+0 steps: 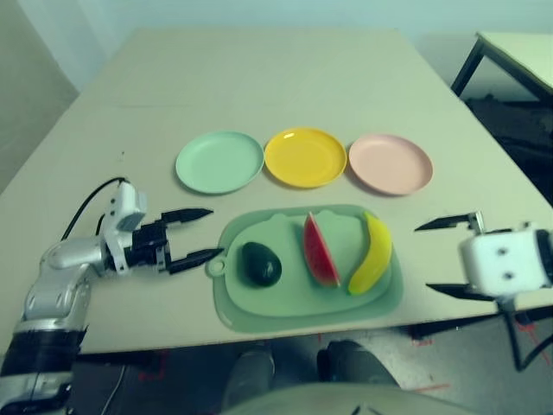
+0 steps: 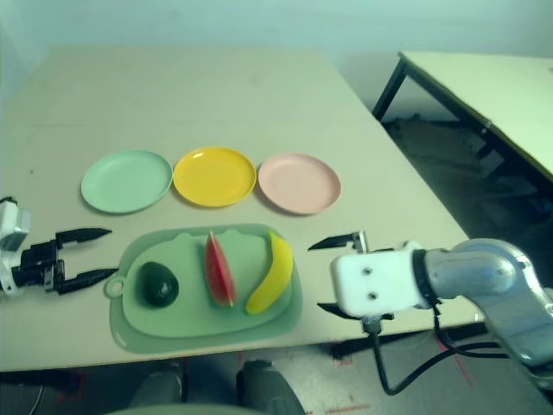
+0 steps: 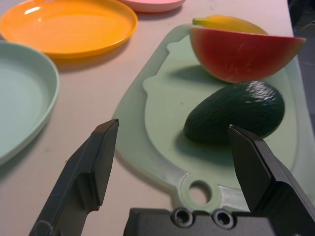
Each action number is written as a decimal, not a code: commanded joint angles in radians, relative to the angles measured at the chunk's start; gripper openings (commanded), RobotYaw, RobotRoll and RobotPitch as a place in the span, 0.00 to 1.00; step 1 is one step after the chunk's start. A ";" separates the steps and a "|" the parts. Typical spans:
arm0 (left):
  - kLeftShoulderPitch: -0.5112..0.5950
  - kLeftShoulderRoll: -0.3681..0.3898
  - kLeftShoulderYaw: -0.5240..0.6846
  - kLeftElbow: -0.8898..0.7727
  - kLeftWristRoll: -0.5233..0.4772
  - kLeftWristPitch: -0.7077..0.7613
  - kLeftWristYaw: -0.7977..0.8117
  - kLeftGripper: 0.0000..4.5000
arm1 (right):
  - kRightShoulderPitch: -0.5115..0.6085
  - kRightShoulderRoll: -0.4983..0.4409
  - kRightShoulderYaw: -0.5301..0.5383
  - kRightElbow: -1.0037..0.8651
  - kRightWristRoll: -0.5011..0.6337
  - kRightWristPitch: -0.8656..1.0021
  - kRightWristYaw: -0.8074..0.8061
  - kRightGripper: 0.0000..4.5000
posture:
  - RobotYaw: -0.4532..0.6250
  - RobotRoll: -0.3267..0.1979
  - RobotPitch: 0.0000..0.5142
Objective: Place the fruits into color-matched plates.
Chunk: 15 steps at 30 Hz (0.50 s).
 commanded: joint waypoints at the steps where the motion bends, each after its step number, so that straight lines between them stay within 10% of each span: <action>1: 0.033 0.024 -0.005 -0.069 -0.012 0.051 -0.007 1.00 | -0.109 0.048 0.118 0.111 -0.112 -0.094 0.068 0.99 | 0.44 0.62 0.16; 15: 0.117 0.061 0.033 -0.235 -0.064 0.127 -0.012 1.00 | -0.332 0.239 0.261 0.325 -0.183 -0.282 0.186 0.99 | 0.51 0.62 0.16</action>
